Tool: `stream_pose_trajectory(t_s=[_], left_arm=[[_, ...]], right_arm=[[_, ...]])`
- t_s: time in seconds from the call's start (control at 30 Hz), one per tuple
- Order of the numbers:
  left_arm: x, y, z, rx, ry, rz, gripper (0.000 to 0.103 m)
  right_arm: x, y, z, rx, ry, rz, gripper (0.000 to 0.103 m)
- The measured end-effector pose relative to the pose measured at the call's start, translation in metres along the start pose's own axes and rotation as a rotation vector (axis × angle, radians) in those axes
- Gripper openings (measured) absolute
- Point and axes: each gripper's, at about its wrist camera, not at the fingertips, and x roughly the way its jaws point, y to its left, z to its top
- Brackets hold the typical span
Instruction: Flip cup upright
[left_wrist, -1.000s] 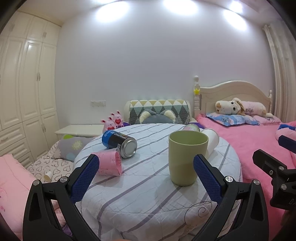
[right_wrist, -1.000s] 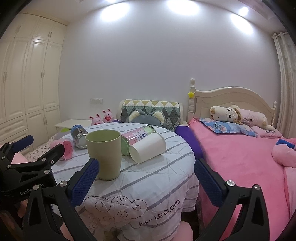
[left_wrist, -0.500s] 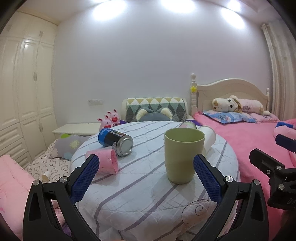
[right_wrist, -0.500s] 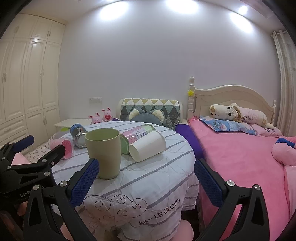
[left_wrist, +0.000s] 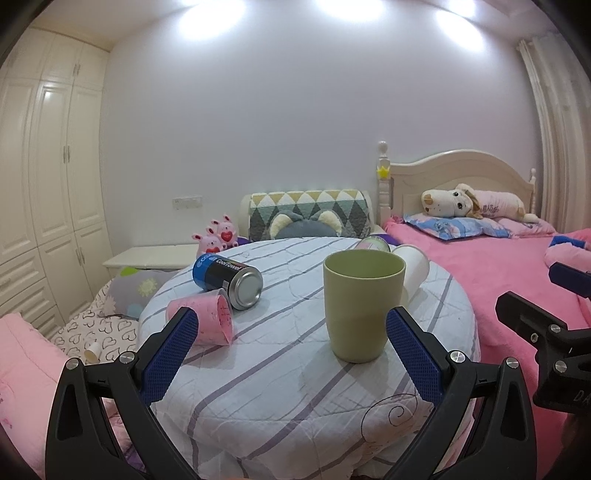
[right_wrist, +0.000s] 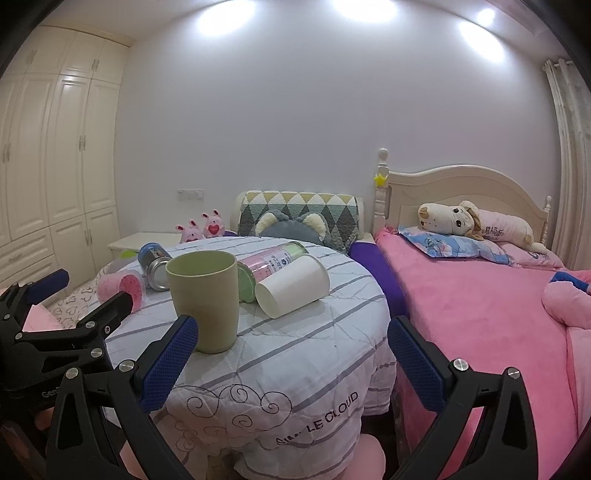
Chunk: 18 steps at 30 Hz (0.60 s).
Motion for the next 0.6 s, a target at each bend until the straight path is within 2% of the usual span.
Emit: stream_pose_trajectory(t_s=[0.6], left_arm=[[0.0019, 0.0019, 0.0007, 0.001, 0.005, 0.013, 0.103]], right_arm=[[0.0067, 0.0013, -0.0014, -0.001, 0.033, -0.002, 0.103]])
